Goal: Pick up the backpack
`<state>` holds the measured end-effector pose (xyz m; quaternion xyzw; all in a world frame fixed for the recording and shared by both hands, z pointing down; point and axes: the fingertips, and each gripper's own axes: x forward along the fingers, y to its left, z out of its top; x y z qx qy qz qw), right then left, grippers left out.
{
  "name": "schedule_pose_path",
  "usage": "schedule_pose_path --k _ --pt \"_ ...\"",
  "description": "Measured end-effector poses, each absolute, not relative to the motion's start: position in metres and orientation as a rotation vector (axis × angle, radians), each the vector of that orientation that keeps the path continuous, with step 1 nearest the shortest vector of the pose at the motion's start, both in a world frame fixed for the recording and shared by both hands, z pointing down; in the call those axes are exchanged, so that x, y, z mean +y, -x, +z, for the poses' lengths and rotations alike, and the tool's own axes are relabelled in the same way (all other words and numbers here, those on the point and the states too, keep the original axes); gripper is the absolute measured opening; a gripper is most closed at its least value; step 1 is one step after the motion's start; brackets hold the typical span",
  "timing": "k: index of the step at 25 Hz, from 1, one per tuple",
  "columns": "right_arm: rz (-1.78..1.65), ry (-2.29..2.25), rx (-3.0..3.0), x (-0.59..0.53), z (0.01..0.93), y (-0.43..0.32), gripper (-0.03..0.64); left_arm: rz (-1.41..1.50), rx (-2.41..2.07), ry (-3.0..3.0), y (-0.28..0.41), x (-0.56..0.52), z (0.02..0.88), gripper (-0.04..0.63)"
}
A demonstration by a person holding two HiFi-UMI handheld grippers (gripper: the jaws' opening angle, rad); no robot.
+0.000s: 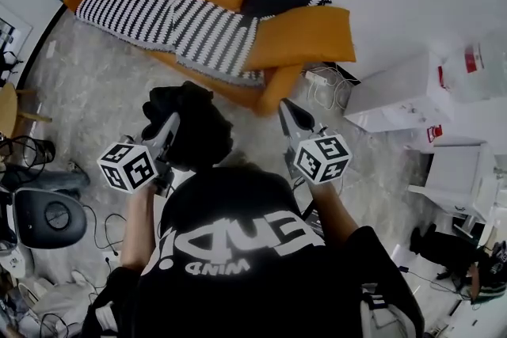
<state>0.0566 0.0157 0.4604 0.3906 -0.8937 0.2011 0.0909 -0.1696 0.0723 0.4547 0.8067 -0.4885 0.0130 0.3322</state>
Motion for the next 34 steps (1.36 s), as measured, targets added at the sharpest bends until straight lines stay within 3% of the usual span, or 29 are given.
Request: schedule_pose_path --k 34 --pt "0.629 -1.139 -2.624 0.012 0.467 -0.033 0.000 0.066 -1.285 -2.049 0.186 0.080 0.464 0.006"
